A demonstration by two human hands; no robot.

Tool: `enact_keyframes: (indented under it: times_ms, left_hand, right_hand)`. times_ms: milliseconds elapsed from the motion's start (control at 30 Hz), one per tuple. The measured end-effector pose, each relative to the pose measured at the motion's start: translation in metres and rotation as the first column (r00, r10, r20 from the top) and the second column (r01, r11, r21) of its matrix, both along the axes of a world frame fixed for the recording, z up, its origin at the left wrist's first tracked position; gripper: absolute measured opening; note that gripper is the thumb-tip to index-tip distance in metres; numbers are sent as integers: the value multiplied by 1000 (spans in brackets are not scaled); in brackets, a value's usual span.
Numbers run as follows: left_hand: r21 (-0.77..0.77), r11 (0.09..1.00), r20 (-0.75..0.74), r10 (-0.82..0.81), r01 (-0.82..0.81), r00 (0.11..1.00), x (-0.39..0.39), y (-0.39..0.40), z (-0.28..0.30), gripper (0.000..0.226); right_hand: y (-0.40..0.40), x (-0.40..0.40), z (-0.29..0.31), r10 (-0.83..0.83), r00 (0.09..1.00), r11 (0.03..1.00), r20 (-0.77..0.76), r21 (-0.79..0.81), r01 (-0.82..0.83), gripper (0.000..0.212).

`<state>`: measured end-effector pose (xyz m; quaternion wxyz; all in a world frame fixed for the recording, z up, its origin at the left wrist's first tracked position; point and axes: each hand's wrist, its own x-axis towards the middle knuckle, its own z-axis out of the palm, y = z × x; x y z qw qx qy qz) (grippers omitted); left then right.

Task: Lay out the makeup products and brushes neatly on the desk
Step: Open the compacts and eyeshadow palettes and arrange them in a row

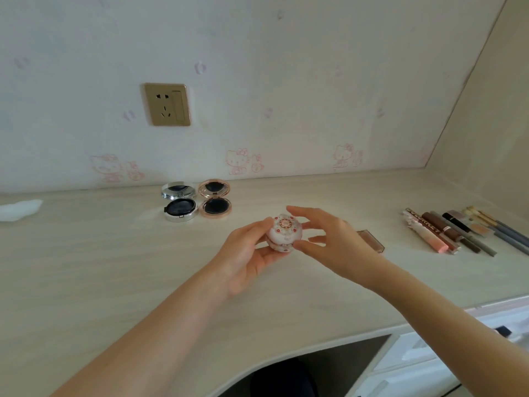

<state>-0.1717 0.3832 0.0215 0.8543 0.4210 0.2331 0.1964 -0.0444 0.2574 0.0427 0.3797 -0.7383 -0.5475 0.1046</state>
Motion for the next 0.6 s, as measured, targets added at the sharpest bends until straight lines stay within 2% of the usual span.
enact_keyframes:
  times_ms: [167, 400, 600]
  left_hand:
    - [-3, 1000, -11, 12, -13, 1000, -33, 14, -4, 35]
    - [116, 992, 30, -54, 50, 998, -69, 26, -11, 38]
    - [94, 995, 94, 18, -27, 995, -78, 27, -22, 46]
  right_hand:
    - [24, -21, -1, 112, 994, 993, 14, -48, -111, 45]
    - [47, -39, -3, 136, 986, 984, -96, -100, -146, 38]
    - [56, -49, -4, 149, 987, 980, -52, -122, -155, 37]
